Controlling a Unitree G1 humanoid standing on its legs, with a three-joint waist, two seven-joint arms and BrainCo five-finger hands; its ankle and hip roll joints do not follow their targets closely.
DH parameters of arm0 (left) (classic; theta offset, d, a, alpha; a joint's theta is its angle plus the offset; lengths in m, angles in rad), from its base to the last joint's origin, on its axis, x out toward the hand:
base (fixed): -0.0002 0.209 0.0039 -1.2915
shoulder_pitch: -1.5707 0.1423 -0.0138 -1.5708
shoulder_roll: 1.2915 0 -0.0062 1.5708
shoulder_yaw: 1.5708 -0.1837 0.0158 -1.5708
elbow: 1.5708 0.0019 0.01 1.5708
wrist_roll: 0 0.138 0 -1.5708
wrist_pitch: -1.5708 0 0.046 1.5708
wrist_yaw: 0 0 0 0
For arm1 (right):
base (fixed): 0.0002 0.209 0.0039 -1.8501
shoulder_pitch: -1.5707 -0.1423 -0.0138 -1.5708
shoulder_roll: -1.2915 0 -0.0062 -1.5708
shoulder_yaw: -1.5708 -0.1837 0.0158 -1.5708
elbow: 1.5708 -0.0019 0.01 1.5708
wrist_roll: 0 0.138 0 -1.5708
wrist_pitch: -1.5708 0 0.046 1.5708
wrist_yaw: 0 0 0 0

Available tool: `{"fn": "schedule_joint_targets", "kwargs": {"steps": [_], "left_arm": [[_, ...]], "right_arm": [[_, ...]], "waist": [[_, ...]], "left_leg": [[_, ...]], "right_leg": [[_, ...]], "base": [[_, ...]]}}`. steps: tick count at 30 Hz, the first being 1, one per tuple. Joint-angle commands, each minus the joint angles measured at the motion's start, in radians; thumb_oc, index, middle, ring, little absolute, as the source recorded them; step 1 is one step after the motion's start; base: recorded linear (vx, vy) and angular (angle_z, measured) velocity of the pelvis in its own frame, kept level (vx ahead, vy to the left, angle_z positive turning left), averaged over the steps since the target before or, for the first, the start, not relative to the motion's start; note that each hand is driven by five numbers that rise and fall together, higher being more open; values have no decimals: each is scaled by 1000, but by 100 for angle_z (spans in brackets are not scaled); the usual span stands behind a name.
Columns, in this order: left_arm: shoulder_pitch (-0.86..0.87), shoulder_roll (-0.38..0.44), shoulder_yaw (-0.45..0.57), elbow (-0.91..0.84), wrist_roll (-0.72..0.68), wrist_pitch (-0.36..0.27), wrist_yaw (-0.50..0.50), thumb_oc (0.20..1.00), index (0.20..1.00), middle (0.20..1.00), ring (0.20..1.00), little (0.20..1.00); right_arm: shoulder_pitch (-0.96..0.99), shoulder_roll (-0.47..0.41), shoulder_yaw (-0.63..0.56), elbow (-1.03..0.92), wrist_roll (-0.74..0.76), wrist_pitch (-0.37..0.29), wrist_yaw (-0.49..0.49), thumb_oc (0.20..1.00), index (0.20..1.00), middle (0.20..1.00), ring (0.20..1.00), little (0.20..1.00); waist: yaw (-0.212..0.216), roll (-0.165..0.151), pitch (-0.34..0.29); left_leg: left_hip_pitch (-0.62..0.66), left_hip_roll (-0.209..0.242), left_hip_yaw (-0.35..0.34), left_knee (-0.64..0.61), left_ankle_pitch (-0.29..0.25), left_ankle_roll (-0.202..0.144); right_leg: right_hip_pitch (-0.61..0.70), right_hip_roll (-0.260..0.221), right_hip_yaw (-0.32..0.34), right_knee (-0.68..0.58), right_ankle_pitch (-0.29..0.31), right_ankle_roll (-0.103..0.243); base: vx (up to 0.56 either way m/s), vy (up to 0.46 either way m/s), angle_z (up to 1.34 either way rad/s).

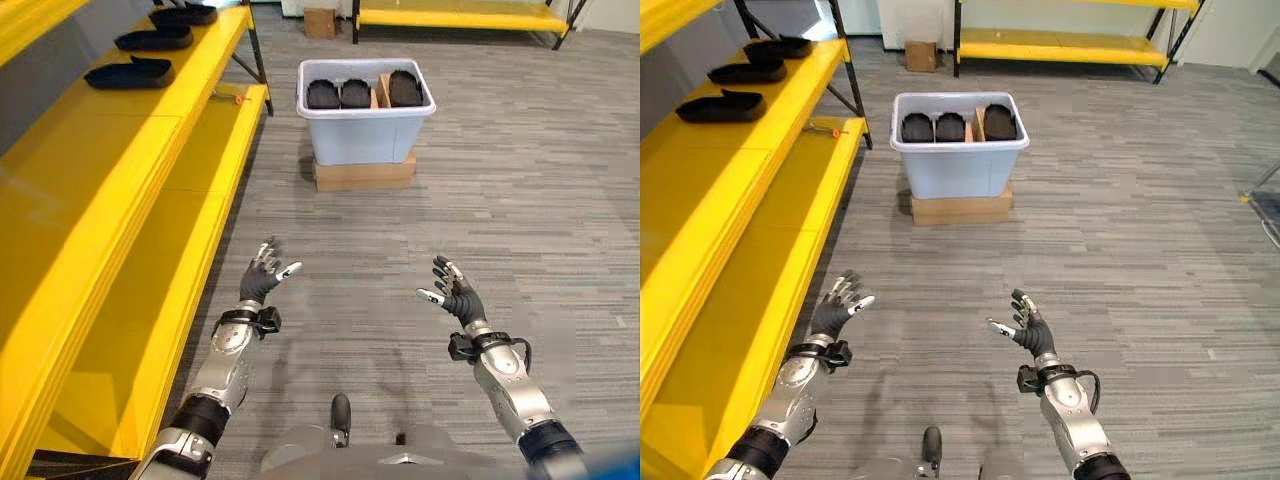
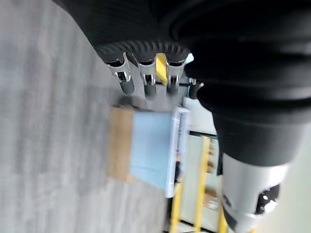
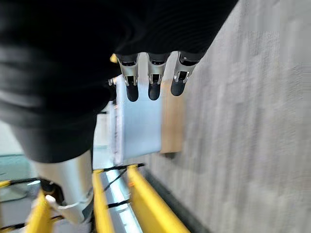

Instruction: Move parts from the plastic box to the shelf.

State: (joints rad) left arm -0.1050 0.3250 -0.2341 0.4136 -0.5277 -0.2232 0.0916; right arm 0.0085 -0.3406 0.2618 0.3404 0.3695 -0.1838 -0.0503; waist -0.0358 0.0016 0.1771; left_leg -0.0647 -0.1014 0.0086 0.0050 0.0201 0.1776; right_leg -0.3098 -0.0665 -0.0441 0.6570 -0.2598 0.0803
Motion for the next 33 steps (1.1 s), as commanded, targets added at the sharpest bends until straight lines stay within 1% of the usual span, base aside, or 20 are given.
{"fn": "schedule_joint_targets", "kwargs": {"steps": [1, 2, 3, 5, 9, 10, 14, 15, 16, 17, 18, 21, 22, 23, 24, 25, 27, 28, 30, 33], "left_arm": [[-4, -5, 14, -54, 7, -48, -3, 1000, 1000, 1000, 1000, 1000], [-4, -5, 15, -54, 7, -48, -3, 1000, 1000, 1000, 1000, 1000], [-1, -10, 21, -46, 15, -53, -5, 1000, 1000, 1000, 1000, 1000], [4, -17, 26, -40, 22, -50, -10, 1000, 1000, 1000, 1000, 1000], [2, -41, 8, -32, 28, -52, -19, 1000, 1000, 1000, 1000, 1000], [1, -45, 3, -27, 22, -51, -28, 1000, 1000, 1000, 1000, 1000], [1, -53, 3, -29, 12, -50, -28, 1000, 1000, 1000, 1000, 1000], [12, -53, 9, -36, -4, -49, -29, 1000, 1000, 1000, 1000, 1000], [17, -53, 11, -44, -10, -47, -31, 1000, 1000, 1000, 1000, 1000], [17, -53, 11, -44, -10, -47, -31, 1000, 1000, 1000, 1000, 1000], [27, -53, 11, -62, -19, -46, -34, 1000, 1000, 1000, 1000, 1000], [29, -56, 8, -59, -21, -43, -35, 1000, 1000, 1000, 1000, 1000], [24, -57, 6, -55, -22, -43, -33, 1000, 1000, 1000, 1000, 1000], [36, -54, 6, -64, -23, -42, -33, 1000, 1000, 1000, 1000, 1000], [37, -54, 6, -64, -23, -42, -33, 1000, 1000, 1000, 1000, 1000], [44, -55, 7, -61, -14, -47, -34, 1000, 1000, 1000, 1000, 1000], [47, -55, 8, -56, -11, -47, -34, 1000, 1000, 1000, 1000, 1000], [48, -58, 15, -49, -6, -49, -33, 1000, 1000, 1000, 1000, 1000], [51, -58, 17, -48, -2, -51, -35, 1000, 1000, 1000, 1000, 1000], [63, -54, 13, -67, 0, -48, -40, 1000, 1000, 1000, 1000, 1000]], "right_arm": [[-58, -15, -27, -33, 16, -49, -4, 1000, 1000, 1000, 1000, 1000], [-58, -16, -27, -33, 16, -49, -5, 1000, 1000, 1000, 1000, 1000], [-68, -14, -27, -18, 7, -52, -10, 1000, 1000, 1000, 1000, 1000], [-68, -16, -30, -21, -5, -47, -12, 1000, 1000, 1000, 1000, 1000], [-45, -27, -48, -32, -7, -51, -10, 1000, 1000, 1000, 1000, 1000], [-39, -35, -60, -36, -2, -53, -9, 1000, 1000, 1000, 1000, 1000], [-37, -52, -61, -30, 5, -57, -3, 1000, 1000, 1000, 1000, 1000], [-33, -53, -61, -25, 14, -58, 0, 1000, 1000, 1000, 1000, 1000], [-29, -59, -64, -29, 17, -58, 0, 1000, 1000, 1000, 1000, 1000], [-29, -59, -64, -29, 17, -58, 1, 1000, 1000, 1000, 1000, 1000], [-17, -71, -72, -34, 19, -60, -2, 1000, 1000, 1000, 1000, 1000], [-14, -76, -81, -32, 16, -59, -12, 1000, 1000, 1000, 1000, 1000], [-20, -79, -81, -23, 16, -61, -22, 1000, 1000, 1000, 1000, 1000], [-20, -78, -83, -18, 20, -64, -24, 1000, 1000, 1000, 1000, 1000], [-19, -78, -83, -18, 20, -64, -24, 1000, 1000, 1000, 1000, 1000], [-13, -73, -79, -5, 9, -64, -25, 1000, 1000, 1000, 1000, 1000], [-10, -73, -78, -1, 2, -64, -25, 1000, 1000, 1000, 1000, 1000], [-10, -73, -75, 3, -17, -63, -27, 1000, 1000, 1000, 1000, 1000], [-8, -72, -73, 2, -20, -62, -23, 1000, 1000, 1000, 1000, 1000], [0, -47, -58, -14, -25, -58, -9, 1000, 1000, 1000, 1000, 1000]], "waist": [[-15, -22, 7], [-16, -20, 10], [-30, -33, 13], [-40, -39, 15], [-53, -41, -15], [-63, -30, -34], [-74, -9, -47], [-68, -10, -44], [-63, -19, -37], [-65, -18, -38], [-47, -39, -10], [-29, -54, 6], [-16, -61, 10], [5, -65, 10], [6, -67, 11], [19, -51, -1], [27, -45, -4], [45, -30, -6], [49, -26, -8], [52, -31, -44]], "left_leg": [[72, 48, 32, 26, -89, -123], [76, 49, 30, 26, -90, -124], [128, 37, 10, 4, -110, -135], [171, 36, -1, -2, -136, -147], [217, 48, -3, 12, -183, -166], [227, 69, -12, 37, -186, -183], [217, 110, -15, 144, -146, -222], [162, 130, -8, 308, -50, -248], [112, 132, -6, 430, 0, -259], [106, 134, -9, 440, -4, -260], [11, 128, -3, 622, 40, -261], [-86, 116, 28, 624, -3, -239], [-140, 118, 44, 581, -31, -226], [-191, 119, 50, 459, -47, -212], [-186, 117, 53, 456, -46, -211], [-206, 151, 59, 238, 27, -219], [-187, 152, 54, 147, 67, -229], [-184, 151, 33, 9, 146, -246], [-182, 146, 31, 4, 160, -251], [-148, 121, 39, 23, 119, -216]], "right_leg": [[74, -22, -38, -410, 298, 19], [79, -21, -40, -413, 299, 18], [55, -18, -35, -580, 357, 41], [57, -20, -48, -655, 401, 61], [109, -19, -65, -657, 415, 46], [124, -5, -78, -634, 395, 33], [140, 34, -85, -599, 337, -3], [174, 53, -81, -601, 315, -26], [197, 54, -77, -605, 306, -38], [195, 55, -79, -605, 307, -39], [247, 53, -69, -617, 284, -64], [288, 41, -55, -632, 274, -63], [309, 32, -48, -641, 266, -57], [339, 29, -32, -648, 256, -48], [341, 27, -30, -648, 255, -48], [370, 45, -19, -659, 237, -45], [392, 54, -10, -668, 230, -44], [444, 66, 8, -680, 207, -38], [471, 67, 19, -685, 196, -37], [507, 29, 34, -659, 149, -19]], "base": [[213, -40, 17], [336, -63, 30], [352, -67, 30], [407, -81, 21], [351, -106, 64], [272, -129, 51], [277, -161, 20], [260, -225, -9], [185, -183, -14], [153, -190, -11], [173, -163, -8], [149, -86, -7], [243, 40, -25], [245, 37, -21], [368, 115, -20], [218, 72, -29], [314, 106, -26], [323, 111, -22], [357, 128, -28], [395, 187, -47]]}}
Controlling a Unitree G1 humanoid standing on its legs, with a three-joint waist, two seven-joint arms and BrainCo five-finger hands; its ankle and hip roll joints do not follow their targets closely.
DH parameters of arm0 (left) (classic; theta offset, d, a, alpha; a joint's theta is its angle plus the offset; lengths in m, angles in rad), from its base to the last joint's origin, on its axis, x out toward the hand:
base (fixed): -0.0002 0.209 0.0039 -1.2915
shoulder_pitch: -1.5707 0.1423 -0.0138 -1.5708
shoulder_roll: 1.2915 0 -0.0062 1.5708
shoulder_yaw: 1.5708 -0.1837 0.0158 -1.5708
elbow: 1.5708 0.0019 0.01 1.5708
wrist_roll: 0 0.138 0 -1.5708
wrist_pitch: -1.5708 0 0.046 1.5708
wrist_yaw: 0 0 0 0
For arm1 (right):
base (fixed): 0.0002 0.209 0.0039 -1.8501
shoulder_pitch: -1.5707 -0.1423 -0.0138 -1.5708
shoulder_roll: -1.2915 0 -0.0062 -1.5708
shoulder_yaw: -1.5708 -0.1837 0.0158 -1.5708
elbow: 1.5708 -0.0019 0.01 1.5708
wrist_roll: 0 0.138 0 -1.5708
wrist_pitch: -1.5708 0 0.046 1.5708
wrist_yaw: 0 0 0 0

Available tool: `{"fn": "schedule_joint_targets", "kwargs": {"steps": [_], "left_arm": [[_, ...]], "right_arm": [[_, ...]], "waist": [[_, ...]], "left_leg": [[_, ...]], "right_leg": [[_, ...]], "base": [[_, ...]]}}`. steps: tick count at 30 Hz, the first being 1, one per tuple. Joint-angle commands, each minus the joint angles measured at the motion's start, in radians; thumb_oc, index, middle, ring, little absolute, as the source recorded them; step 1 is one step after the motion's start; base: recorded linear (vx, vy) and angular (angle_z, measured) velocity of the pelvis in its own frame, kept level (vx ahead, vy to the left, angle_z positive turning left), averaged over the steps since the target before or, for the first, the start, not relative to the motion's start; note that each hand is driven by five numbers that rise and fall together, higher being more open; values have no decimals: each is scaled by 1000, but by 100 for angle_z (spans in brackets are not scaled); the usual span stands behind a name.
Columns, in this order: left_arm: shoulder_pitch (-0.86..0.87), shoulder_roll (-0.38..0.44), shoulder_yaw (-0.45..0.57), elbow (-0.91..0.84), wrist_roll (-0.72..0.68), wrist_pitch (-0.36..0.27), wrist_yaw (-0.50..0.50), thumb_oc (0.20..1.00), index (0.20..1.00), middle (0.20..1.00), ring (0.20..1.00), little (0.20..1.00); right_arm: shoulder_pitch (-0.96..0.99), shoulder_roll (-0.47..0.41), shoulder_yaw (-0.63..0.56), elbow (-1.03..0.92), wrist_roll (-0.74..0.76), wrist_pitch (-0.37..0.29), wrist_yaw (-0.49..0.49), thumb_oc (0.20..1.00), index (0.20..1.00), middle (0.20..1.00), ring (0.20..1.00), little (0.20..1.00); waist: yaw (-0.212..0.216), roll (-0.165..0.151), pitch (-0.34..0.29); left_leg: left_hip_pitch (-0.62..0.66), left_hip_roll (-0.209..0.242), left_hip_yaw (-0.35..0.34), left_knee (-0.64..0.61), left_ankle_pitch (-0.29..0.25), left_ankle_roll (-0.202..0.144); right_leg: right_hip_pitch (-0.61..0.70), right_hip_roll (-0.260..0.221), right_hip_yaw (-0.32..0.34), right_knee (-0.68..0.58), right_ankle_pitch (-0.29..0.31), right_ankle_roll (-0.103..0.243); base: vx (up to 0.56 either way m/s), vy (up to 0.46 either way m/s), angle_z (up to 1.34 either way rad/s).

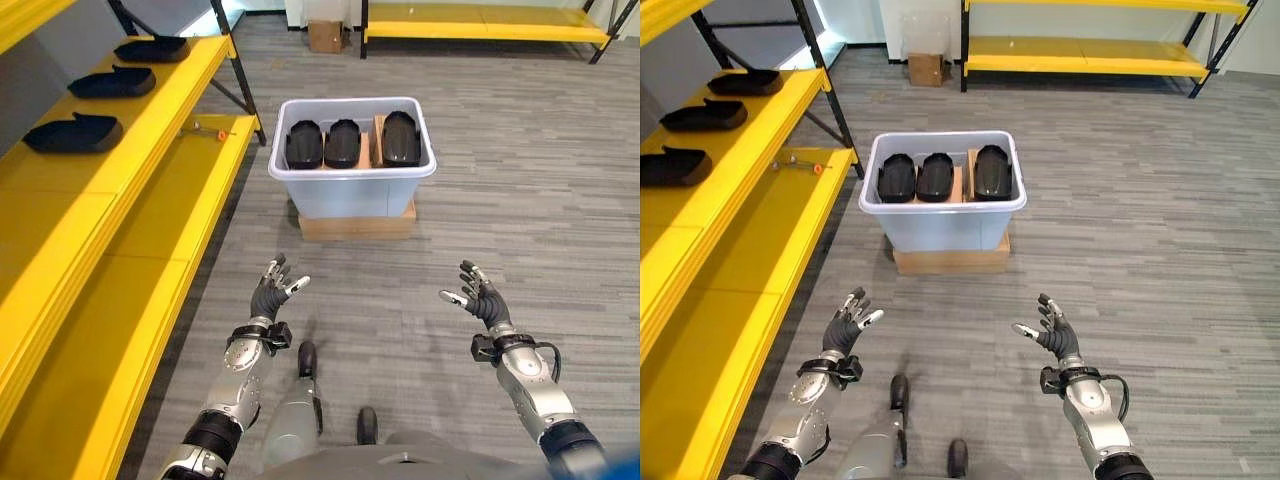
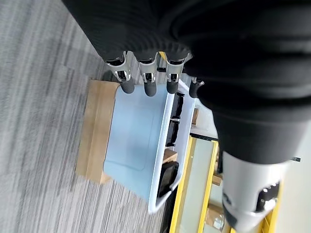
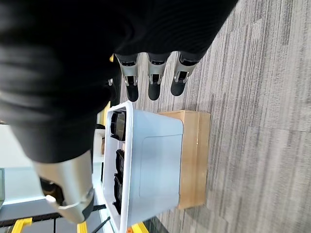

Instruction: Move parts from the plastic box to the shelf.

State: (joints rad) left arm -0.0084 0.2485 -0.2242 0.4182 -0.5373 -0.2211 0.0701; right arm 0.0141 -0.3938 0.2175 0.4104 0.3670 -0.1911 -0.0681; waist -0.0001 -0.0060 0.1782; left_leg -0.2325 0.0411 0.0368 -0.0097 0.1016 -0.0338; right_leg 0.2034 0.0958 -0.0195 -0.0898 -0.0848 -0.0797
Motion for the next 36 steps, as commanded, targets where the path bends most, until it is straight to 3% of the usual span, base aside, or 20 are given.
{"fn": "schedule_joint_targets", "kwargs": {"steps": [1, 3, 4, 7, 10, 12, 14, 17, 18, 21, 27, 30, 31, 32, 34, 35, 36], "left_arm": [[-35, 23, 4, -68, 11, -52, -11, 1000, 1000, 1000, 1000, 1000], [-39, 29, 4, -79, 12, -49, -5, 1000, 1000, 1000, 1000, 1000], [-39, 31, 1, -82, 13, -47, -2, 1000, 1000, 1000, 1000, 1000], [-45, 45, -7, -84, 16, -40, -2, 1000, 1000, 1000, 1000, 1000], [-39, 59, 1, -93, 26, -33, 4, 1000, 1000, 1000, 1000, 1000], [-37, 60, -1, -94, 24, -33, 0, 1000, 1000, 1000, 1000, 1000], [-41, 57, -1, -83, 17, -36, -7, 1000, 1000, 1000, 1000, 1000], [-41, 53, 5, -68, 17, -42, -14, 1000, 1000, 1000, 1000, 1000], [-41, 53, 5, -68, 18, -42, -14, 1000, 1000, 1000, 1000, 1000], [-28, 51, 8, -71, 27, -41, -29, 1000, 1000, 1000, 1000, 1000], [-15, 35, 4, -65, 29, -40, -39, 1000, 1000, 1000, 1000, 1000], [-10, 27, 0, -73, 13, -35, -49, 1000, 1000, 1000, 1000, 1000], [2, 25, -5, -85, -2, -33, -61, 1000, 1000, 1000, 1000, 1000], [7, 24, -4, -82, -6, -31, -67, 1000, 1000, 1000, 1000, 1000], [21, 27, -7, -101, -15, -27, -76, 1000, 1000, 1000, 1000, 1000], [21, 27, -7, -101, -15, -27, -76, 1000, 1000, 1000, 1000, 1000], [27, 31, -13, -112, -18, -20, -77, 1000, 1000, 1000, 1000, 1000]], "right_arm": [[-7, 16, -11, -86, -20, -50, 10, 1000, 1000, 1000, 1000, 1000], [-10, 24, -4, -96, -16, -48, 15, 1000, 1000, 1000, 1000, 1000], [-10, 30, -2, -97, -15, -47, 16, 1000, 1000, 1000, 1000, 1000], [-11, 39, 11, -102, -12, -40, 24, 1000, 1000, 1000, 1000, 1000], [9, 51, 9, -118, -23, -32, 28, 1000, 1000, 1000, 1000, 1000], [12, 48, 7, -127, -22, -31, 29, 1000, 1000, 1000, 1000, 1000], [11, 46, 3, -133, -13, -33, 33, 1000, 1000, 1000, 1000, 1000], [0, 45, -2, -124, -8, -35, 27, 1000, 1000, 1000, 1000, 1000], [0, 45, -2, -124, -8, -35, 27, 1000, 1000, 1000, 1000, 1000], [10, 41, -13, -135, -25, -27, 36, 1000, 1000, 1000, 1000, 1000], [22, 25, -22, -134, -26, -28, 45, 1000, 1000, 1000, 1000, 1000], [30, 7, -28, -140, -22, -31, 51, 1000, 1000, 1000, 1000, 1000], [45, -4, -35, -138, -10, -35, 57, 1000, 1000, 1000, 1000, 1000], [49, -7, -35, -139, -8, -36, 59, 1000, 1000, 1000, 1000, 1000], [58, -20, -37, -137, -1, -40, 62, 1000, 1000, 1000, 1000, 1000], [58, -20, -37, -137, -1, -40, 62, 1000, 1000, 1000, 1000, 1000], [58, -34, -44, -136, 4, -45, 55, 1000, 1000, 1000, 1000, 1000]], "waist": [[21, -29, -55], [26, -38, -68], [28, -42, -70], [12, -35, -46], [-11, -4, -19], [-28, 12, -12], [-46, 17, -2], [-67, 4, 3], [-67, 4, 4], [-82, -13, -1], [-83, -21, -44], [-92, -11, -57], [-101, -6, -61], [-100, -10, -61], [-87, -31, -45], [-87, -31, -45], [-70, -69, -13]], "left_leg": [[21, -32, 20, 52, 23, 5], [19, -49, 29, 87, -20, 29], [26, -62, 34, 97, -42, 45], [83, -87, 29, 97, -82, 89], [161, -85, 34, 78, -122, 114], [198, -81, 28, 67, -131, 112], [236, -88, 9, 62, -148, 101], [292, -98, -9, 52, -190, 72], [293, -97, -10, 52, -190, 72], [356, -91, -28, 44, -230, 49], [396, -61, -40, 51, -259, 21], [401, -12, -50, 79, -241, -11], [379, 28, -64, 160, -174, -48], [360, 37, -67, 211, -141, -56], [264, 31, -86, 424, -48, -63], [264, 31, -86, 424, -48, -63], [124, 8, -72, 538, -65, -40]], "right_leg": [[-12, -151, 7, 115, -28, 152], [-39, -176, 12, 201, -15, 170], [-68, -189, 10, 279, 19, 183], [-207, -190, 23, 571, 207, 201], [-302, -227, -46, 711, 216, 194], [-373, -224, -70, 682, 174, 179], [-394, -227, -90, 563, 124, 167], [-404, -259, -71, 241, 180, 200], [-402, -258, -72, 240, 180, 200], [-403, -287, -27, 107, 273, 243], [-348, -273, -51, 83, 267, 238], [-341, -245, -70, 128, 219, 213], [-322, -207, -75, 146, 170, 178], [-311, -199, -73, 145, 159, 167], [-273, -184, -64, 139, 138, 133], [-273, -184, -64, 139, 138, 133], [-236, -202, -65, 125, 125, 122]], "base": [[286, 162, -44], [287, 161, -24], [254, 163, -8], [201, 183, 5], [262, 198, 27], [272, 82, 11], [290, -27, 10], [295, -95, 25], [264, -98, 14], [277, -120, 15], [259, -154, 16], [209, -226, 4], [285, -346, 5], [272, -359, 14], [97, -189, 18], [79, -233, -6], [104, -145, -17]]}}
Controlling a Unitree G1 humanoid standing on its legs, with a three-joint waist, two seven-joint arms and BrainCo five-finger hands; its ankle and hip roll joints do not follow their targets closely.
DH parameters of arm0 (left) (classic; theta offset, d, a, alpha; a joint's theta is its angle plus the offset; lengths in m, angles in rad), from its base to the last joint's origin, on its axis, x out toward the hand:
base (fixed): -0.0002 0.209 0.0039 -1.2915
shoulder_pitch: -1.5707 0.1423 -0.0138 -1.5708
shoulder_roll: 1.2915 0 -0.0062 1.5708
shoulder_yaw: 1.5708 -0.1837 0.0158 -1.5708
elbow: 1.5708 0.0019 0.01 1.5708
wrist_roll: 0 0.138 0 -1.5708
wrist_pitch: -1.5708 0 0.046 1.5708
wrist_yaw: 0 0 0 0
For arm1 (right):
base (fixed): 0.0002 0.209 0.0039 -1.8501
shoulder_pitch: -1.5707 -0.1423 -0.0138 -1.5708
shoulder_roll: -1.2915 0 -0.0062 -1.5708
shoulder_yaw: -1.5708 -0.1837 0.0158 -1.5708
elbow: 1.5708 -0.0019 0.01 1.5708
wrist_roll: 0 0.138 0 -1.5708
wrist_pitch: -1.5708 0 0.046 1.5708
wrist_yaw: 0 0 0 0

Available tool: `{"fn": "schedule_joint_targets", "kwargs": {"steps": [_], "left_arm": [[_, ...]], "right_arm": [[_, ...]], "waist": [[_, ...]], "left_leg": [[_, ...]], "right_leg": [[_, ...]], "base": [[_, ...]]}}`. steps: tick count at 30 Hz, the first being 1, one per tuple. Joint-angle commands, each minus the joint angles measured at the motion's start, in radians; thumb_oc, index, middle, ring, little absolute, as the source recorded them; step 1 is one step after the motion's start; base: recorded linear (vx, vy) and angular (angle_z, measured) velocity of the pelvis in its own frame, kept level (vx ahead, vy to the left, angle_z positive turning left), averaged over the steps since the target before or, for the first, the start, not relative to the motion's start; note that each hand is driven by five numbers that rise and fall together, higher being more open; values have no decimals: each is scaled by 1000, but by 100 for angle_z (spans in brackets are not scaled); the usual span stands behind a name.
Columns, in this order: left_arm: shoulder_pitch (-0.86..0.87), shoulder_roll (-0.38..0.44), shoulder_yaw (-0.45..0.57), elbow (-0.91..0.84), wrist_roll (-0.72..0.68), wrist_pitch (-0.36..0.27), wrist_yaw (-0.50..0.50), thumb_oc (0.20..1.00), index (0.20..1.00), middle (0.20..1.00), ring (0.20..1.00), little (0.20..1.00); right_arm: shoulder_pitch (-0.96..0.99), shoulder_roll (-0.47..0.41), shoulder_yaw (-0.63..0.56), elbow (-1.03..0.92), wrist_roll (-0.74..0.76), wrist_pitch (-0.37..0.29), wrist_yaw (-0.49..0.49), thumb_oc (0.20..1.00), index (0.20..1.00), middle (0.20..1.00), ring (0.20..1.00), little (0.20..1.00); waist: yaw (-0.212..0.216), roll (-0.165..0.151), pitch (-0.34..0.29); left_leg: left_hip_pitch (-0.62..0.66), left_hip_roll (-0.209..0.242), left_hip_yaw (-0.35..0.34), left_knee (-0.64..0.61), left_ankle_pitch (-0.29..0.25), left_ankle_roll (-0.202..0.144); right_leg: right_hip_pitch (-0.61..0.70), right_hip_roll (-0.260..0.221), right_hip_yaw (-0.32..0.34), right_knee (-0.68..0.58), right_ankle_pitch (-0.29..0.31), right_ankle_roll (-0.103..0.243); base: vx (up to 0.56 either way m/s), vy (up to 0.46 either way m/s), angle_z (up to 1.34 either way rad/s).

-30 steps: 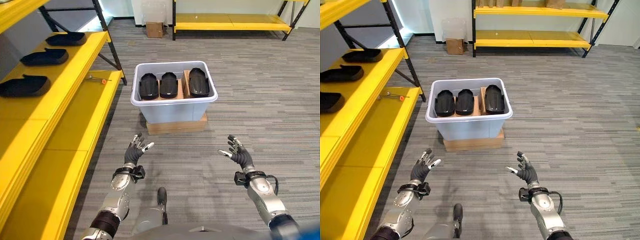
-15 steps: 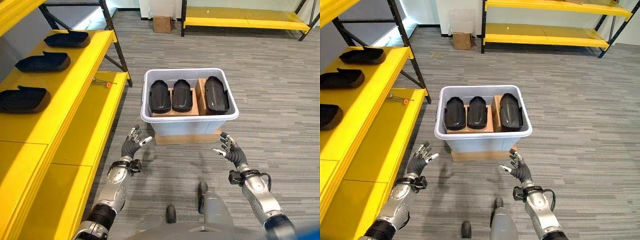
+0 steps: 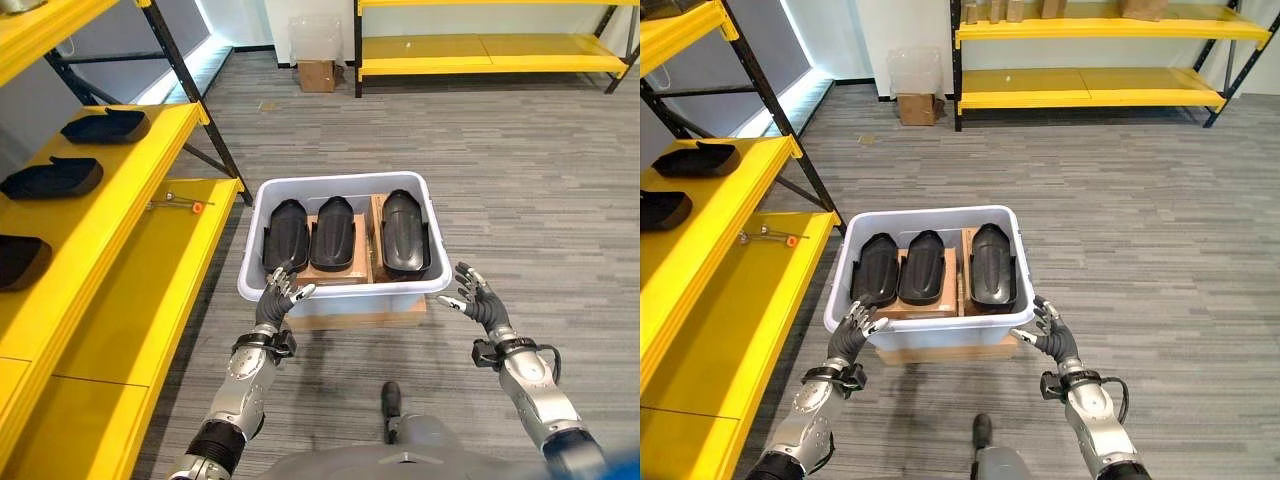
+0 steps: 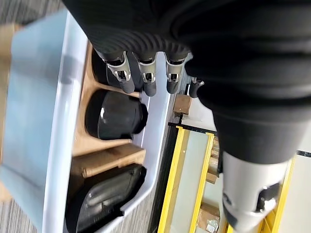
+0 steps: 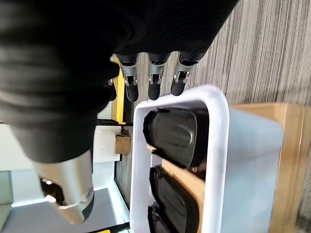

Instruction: Move parts from the plastic box to the shelf.

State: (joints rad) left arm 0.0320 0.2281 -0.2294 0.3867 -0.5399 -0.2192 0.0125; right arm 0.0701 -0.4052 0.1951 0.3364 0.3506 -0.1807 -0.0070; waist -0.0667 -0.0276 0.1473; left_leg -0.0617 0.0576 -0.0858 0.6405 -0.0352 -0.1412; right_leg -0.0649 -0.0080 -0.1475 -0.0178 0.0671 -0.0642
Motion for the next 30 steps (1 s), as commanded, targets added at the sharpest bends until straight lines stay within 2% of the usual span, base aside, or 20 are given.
{"fn": "schedule_joint_targets", "kwargs": {"steps": [1, 2, 4, 5, 6, 7, 8, 9, 12, 16, 25, 30], "left_arm": [[-11, 52, -9, -81, -18, -19, -25, 1000, 1000, 1000, 1000, 1000], [-11, 52, -9, -81, -18, -19, -25, 1000, 1000, 1000, 1000, 1000], [-5, 54, -11, -74, -15, -20, -22, 1000, 1000, 1000, 1000, 1000], [2, 55, -11, -72, -7, -23, -20, 1000, 1000, 1000, 1000, 1000], [2, 55, -11, -72, -7, -23, -20, 1000, 1000, 1000, 1000, 1000], [2, 57, -6, -65, -2, -22, -17, 1000, 1000, 1000, 1000, 1000], [2, 57, -6, -65, -2, -22, -17, 1000, 1000, 1000, 1000, 1000], [3, 68, -10, -74, 1, -20, -27, 1000, 1000, 1000, 1000, 1000], [-4, 86, -13, -80, 11, -24, -32, 1000, 1000, 1000, 1000, 1000], [-14, 99, -7, -82, 11, -25, -20, 1000, 1000, 1000, 1000, 1000], [-8, 98, 6, -100, 7, -26, -12, 1000, 1000, 1000, 1000, 1000], [-23, 102, 15, -125, -18, -41, -4, 1000, 1000, 1000, 1000, 1000]], "right_arm": [[-1, -25, -24, -60, 19, -54, -11, 1000, 1000, 1000, 1000, 1000], [-1, -25, -24, -60, 19, -54, -11, 1000, 1000, 1000, 1000, 1000], [-1, -25, -26, -57, 18, -58, -18, 1000, 1000, 1000, 1000, 1000], [-3, -27, -27, -53, 11, -58, -24, 1000, 1000, 1000, 1000, 1000], [-2, -27, -27, -53, 11, -58, -24, 1000, 1000, 1000, 1000, 1000], [8, -19, -26, -59, 9, -51, -18, 1000, 1000, 1000, 1000, 1000], [8, -19, -26, -59, 9, -51, -18, 1000, 1000, 1000, 1000, 1000], [21, -1, -31, -64, 3, -45, -7, 1000, 1000, 1000, 1000, 1000], [30, 23, -34, -73, 3, -41, 4, 1000, 1000, 1000, 1000, 1000], [16, 33, -24, -93, 8, -42, 4, 1000, 1000, 1000, 1000, 1000], [-31, 13, -44, -172, -2, -66, -16, 1000, 1000, 1000, 1000, 1000], [-147, 2, -21, -179, -17, -86, -48, 1000, 1000, 1000, 1000, 1000]], "waist": [[0, -50, 19], [3, -49, 21], [13, -48, 12], [23, -32, 6], [24, -33, 8], [32, -8, -2], [32, -8, -2], [30, -2, -22], [31, -19, -40], [36, -32, -42], [43, -47, -31], [55, -46, 1]], "left_leg": [[-66, 14, 70, -160, 54, 73], [-62, 15, 72, -161, 52, 73], [-61, 61, 94, -336, 32, 77], [-62, 114, 105, -495, 89, 53], [-56, 114, 108, -502, 92, 52], [-43, 147, 111, -567, 128, 30], [-43, 147, 112, -567, 127, 30], [-25, 109, 120, -583, 94, 37], [-20, 67, 172, -563, 46, 64], [-34, 49, 203, -532, 14, 76], [-53, 47, 208, -524, 4, 79], [-96, 56, 196, -524, 18, 71]], "right_leg": [[43, -103, 64, 50, -33, 112], [46, -102, 66, 49, -34, 112], [64, -108, 72, 44, -57, 128], [84, -113, 80, 44, -74, 141], [86, -113, 81, 45, -74, 141], [109, -129, 94, 63, -105, 163], [109, -129, 94, 64, -105, 163], [120, -170, 98, 56, -83, 188], [123, -225, 101, 50, -49, 218], [109, -259, 98, 37, -6, 238], [100, -267, 77, 21, 4, 246], [70, -263, 58, 15, -10, 242]], "base": [[108, -143, 12], [123, 30, 40], [220, 133, 1], [220, 166, -35], [323, 350, -52], [192, 225, -28], [351, 476, -70], [214, 323, -36], [194, 307, -42], [91, 134, -15], [56, 11, -2], [-51, -47, 3]]}}
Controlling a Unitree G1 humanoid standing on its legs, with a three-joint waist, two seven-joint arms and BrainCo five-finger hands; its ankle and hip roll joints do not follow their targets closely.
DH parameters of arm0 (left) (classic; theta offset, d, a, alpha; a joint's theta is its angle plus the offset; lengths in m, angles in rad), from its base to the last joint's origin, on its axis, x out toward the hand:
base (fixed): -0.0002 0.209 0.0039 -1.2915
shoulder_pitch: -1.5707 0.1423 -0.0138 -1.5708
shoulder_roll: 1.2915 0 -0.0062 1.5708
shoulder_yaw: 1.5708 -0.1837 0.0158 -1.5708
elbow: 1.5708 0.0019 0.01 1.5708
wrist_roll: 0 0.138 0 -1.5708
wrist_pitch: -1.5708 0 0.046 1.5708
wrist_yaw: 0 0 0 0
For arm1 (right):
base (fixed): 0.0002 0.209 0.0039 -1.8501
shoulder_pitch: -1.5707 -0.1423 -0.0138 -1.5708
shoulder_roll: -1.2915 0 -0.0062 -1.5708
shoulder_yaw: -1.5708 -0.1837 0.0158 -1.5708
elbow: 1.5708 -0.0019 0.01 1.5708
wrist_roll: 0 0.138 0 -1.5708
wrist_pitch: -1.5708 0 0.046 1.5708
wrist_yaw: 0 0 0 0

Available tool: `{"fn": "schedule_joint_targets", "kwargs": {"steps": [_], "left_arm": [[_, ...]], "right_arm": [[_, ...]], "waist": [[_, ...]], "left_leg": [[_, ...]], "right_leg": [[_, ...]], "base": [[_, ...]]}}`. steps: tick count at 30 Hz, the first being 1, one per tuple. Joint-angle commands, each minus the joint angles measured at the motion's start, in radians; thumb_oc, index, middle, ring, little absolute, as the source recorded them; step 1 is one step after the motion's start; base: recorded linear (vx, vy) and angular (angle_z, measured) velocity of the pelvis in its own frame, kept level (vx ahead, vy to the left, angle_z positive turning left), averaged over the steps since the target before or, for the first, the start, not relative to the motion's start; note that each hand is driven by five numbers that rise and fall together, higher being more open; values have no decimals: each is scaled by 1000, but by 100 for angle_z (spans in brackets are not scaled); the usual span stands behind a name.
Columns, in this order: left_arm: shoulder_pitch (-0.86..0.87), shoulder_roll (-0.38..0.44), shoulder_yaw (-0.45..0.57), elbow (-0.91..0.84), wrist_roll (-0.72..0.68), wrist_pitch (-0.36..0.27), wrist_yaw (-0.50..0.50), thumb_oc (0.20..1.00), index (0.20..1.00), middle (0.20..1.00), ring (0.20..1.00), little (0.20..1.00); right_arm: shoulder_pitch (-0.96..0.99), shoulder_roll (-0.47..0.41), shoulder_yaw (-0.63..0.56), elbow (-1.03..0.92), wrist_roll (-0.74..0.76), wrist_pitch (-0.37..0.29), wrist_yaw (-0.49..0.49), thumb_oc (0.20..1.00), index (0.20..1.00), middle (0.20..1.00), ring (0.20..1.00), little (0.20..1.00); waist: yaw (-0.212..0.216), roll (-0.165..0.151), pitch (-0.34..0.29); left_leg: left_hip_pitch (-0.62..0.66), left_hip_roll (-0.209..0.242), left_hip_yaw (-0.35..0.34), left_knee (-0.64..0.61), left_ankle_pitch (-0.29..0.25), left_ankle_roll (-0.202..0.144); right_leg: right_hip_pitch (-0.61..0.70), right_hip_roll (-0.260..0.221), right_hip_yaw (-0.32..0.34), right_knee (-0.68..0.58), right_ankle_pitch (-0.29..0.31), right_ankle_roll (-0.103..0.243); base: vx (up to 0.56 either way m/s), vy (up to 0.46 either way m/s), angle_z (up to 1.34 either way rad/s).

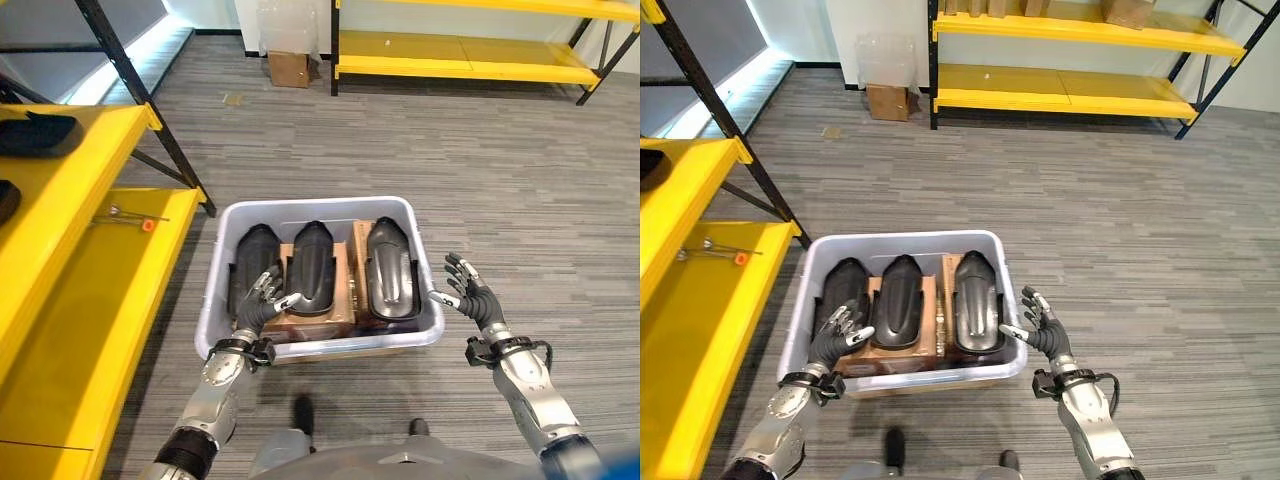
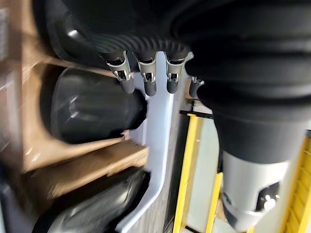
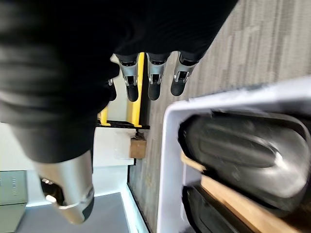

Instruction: Move parts from the plastic box to the shelf.

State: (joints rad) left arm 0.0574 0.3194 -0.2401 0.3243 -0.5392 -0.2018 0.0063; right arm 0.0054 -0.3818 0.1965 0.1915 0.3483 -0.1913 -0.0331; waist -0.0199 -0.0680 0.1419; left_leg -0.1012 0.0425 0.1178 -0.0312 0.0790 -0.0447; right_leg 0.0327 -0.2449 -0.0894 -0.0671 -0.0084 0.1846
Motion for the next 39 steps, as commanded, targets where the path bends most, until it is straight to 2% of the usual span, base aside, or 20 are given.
{"fn": "schedule_joint_targets", "kwargs": {"steps": [1, 6, 14, 27, 39], "left_arm": [[-60, 11, 29, -80, -36, -73, 10, 1000, 1000, 1000, 1000, 1000], [-114, 13, 25, -128, -63, -110, 40, 1000, 1000, 1000, 1000, 1000], [-190, 12, 5, -193, -75, -145, 75, 1000, 1000, 1000, 1000, 1000], [-215, 13, -36, -206, -80, -151, 85, 1000, 1000, 1000, 1000, 1000], [-224, 60, -77, -260, -105, -154, 80, 1000, 1000, 1000, 1000, 1000]], "right_arm": [[-138, -19, 2, -28, -21, -83, -38, 1000, 1000, 1000, 1000, 1000], [-302, 7, 64, 22, -28, -97, -98, 1000, 1000, 1000, 1000, 1000], [-439, 52, 116, 95, -25, -99, -155, 1000, 1000, 1000, 1000, 1000], [-533, 91, 186, 163, -33, -86, -169, 1000, 1000, 1000, 1000, 1000], [-696, 104, 178, 408, 39, -68, -216, 1000, 1000, 1000, 1000, 1000]], "waist": [[17, -4, 25], [38, 8, 90], [59, 29, 162], [86, 48, 213], [130, 96, 264]], "left_leg": [[-81, 72, -16, 150, -90, -28], [-161, 75, -37, 167, -72, -33], [-238, 61, -56, 199, -69, -29], [-292, 51, -67, 216, -63, -25], [-353, 36, -80, 236, -60, -21]], "right_leg": [[-47, -23, -6, 63, 63, -9], [-120, -23, -21, 80, 60, -16], [-189, -32, -29, 109, 67, -22], [-233, -40, -37, 120, 72, -26], [-286, -50, -45, 143, 71, -28]], "base": [[-113, -50, 13], [-125, -33, 5], [-66, -2, 13], [-12, 4, 2], [-28, 12, 6]]}}
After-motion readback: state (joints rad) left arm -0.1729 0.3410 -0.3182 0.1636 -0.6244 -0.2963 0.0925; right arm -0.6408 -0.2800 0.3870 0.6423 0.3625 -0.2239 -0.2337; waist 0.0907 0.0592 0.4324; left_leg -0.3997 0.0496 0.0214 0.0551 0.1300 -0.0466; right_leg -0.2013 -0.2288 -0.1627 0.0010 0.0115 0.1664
